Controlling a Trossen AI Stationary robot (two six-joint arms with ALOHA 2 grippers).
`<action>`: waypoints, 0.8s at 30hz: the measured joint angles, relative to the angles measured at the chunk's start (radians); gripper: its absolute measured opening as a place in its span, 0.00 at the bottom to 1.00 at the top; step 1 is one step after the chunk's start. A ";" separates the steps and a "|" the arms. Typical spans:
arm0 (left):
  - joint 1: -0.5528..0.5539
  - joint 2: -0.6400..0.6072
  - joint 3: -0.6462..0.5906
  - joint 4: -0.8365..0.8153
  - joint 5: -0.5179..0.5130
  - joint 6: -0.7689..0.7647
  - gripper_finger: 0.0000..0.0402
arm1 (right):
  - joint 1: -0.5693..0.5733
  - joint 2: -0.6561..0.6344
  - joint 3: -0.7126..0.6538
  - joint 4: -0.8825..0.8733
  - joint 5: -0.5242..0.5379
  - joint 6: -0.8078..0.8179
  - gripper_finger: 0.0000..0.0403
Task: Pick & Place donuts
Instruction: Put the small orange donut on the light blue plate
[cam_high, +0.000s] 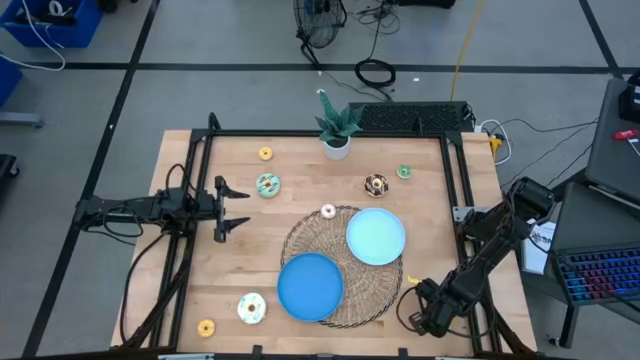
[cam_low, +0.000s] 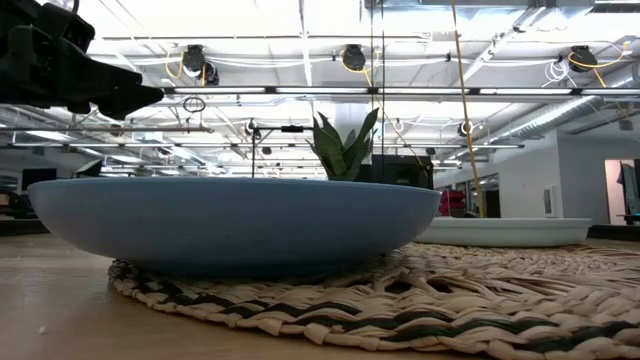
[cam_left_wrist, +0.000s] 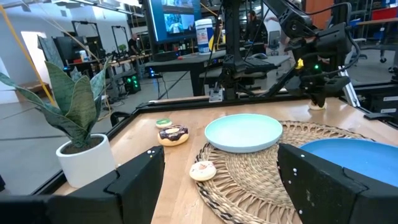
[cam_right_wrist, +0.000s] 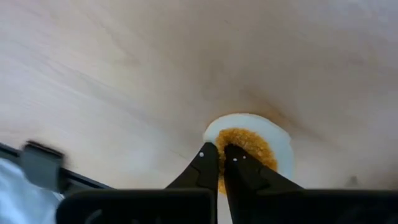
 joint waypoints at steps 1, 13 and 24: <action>0.000 0.000 0.000 0.000 0.000 0.000 0.76 | -0.007 0.000 0.000 0.005 0.011 -0.020 0.01; 0.000 0.000 0.000 0.000 0.000 0.000 0.76 | -0.128 -0.062 -0.005 0.173 0.484 -0.440 0.00; 0.000 0.000 0.000 0.000 0.000 0.000 0.76 | -0.311 -0.075 -0.003 0.408 0.701 -1.056 0.00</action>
